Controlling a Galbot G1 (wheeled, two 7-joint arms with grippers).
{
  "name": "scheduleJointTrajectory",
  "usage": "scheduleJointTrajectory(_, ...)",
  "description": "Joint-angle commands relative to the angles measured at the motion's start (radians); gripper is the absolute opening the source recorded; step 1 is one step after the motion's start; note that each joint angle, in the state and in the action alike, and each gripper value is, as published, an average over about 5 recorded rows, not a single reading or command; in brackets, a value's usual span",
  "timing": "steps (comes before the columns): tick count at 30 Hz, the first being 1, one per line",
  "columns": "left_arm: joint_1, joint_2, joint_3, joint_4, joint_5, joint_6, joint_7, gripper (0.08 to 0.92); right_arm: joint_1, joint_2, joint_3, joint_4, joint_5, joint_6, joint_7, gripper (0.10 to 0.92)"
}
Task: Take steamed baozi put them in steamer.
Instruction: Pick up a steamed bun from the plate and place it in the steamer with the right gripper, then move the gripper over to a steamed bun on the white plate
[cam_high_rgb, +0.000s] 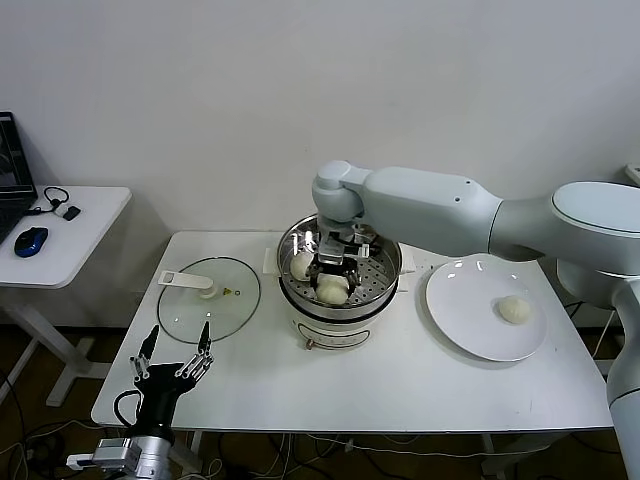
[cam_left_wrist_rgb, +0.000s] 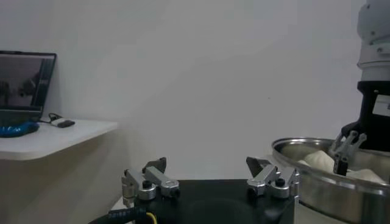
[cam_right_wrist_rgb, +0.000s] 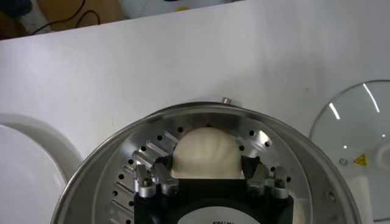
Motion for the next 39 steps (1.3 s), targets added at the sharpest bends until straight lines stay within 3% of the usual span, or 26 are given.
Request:
scheduleJointTrajectory(1,-0.001,-0.001,0.003,0.000,0.001,0.002,0.000,0.823,-0.013,-0.001,0.008,0.000,-0.018,0.003,0.000,0.722)
scheduleJointTrajectory(7,-0.003,-0.001,0.003,0.002,0.000,0.003,0.000,0.823,-0.022,-0.001,0.015,-0.005,-0.029,0.005,0.003,0.729)
scheduleJointTrajectory(15,-0.004,-0.001,0.003,0.003,0.000,0.004,0.000,0.823,-0.023,-0.008,0.027,-0.015,-0.036,0.013,0.004,0.819)
scheduleJointTrajectory(27,-0.004,-0.001,0.007,0.001,0.000,0.003,-0.001,0.823,0.065,-0.048,0.036,-0.043,0.067,0.010,0.001,0.823)
scheduleJointTrajectory(39,-0.004,0.007,0.010,0.000,0.001,0.000,0.002,0.823,0.244,-0.251,-0.055,-0.136,0.359,-0.270,0.015,0.823)
